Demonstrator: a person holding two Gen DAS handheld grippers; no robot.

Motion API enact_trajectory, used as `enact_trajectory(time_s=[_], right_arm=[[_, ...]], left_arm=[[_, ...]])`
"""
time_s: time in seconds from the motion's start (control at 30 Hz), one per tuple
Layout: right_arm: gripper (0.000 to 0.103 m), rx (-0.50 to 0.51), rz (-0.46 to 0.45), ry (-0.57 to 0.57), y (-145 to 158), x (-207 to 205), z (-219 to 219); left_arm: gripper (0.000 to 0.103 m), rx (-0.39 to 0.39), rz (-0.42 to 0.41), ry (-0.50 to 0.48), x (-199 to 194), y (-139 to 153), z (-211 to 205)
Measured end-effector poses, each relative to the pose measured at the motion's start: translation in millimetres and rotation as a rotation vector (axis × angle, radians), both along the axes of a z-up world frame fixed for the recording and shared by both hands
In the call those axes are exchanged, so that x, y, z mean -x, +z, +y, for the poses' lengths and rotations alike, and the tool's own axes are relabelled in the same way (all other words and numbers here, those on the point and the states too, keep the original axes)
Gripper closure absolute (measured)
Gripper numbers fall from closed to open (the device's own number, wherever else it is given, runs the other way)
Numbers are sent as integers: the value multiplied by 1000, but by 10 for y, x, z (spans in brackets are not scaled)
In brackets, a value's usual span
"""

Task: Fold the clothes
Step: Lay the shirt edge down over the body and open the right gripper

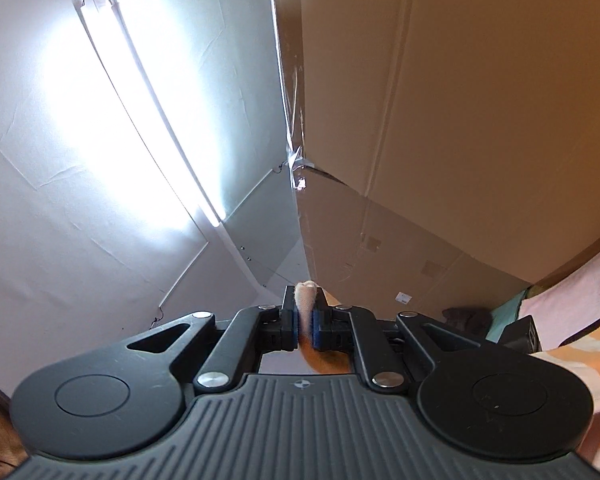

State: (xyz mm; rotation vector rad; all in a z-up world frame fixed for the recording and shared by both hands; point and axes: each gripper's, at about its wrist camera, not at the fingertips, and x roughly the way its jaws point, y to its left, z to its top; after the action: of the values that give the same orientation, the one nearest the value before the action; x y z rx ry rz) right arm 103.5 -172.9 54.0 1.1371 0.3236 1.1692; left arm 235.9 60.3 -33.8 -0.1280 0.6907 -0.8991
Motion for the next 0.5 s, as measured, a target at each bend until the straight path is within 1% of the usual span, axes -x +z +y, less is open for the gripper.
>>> enact_trajectory(time_s=[0.07, 0.17, 0.3, 0.5], right_arm=[[95, -4, -10, 14, 14, 97, 1], [95, -3, -3, 25, -45, 149, 0], [95, -2, 7, 40, -125, 220, -5], [93, 61, 30, 75, -337, 434, -50]], left_arm=[[35, -5, -6, 3, 9, 4, 9], [34, -9, -10, 15, -27, 19, 18], [26, -20, -1, 24, 57, 70, 134], [26, -31, 21, 54, 216, 9, 269]])
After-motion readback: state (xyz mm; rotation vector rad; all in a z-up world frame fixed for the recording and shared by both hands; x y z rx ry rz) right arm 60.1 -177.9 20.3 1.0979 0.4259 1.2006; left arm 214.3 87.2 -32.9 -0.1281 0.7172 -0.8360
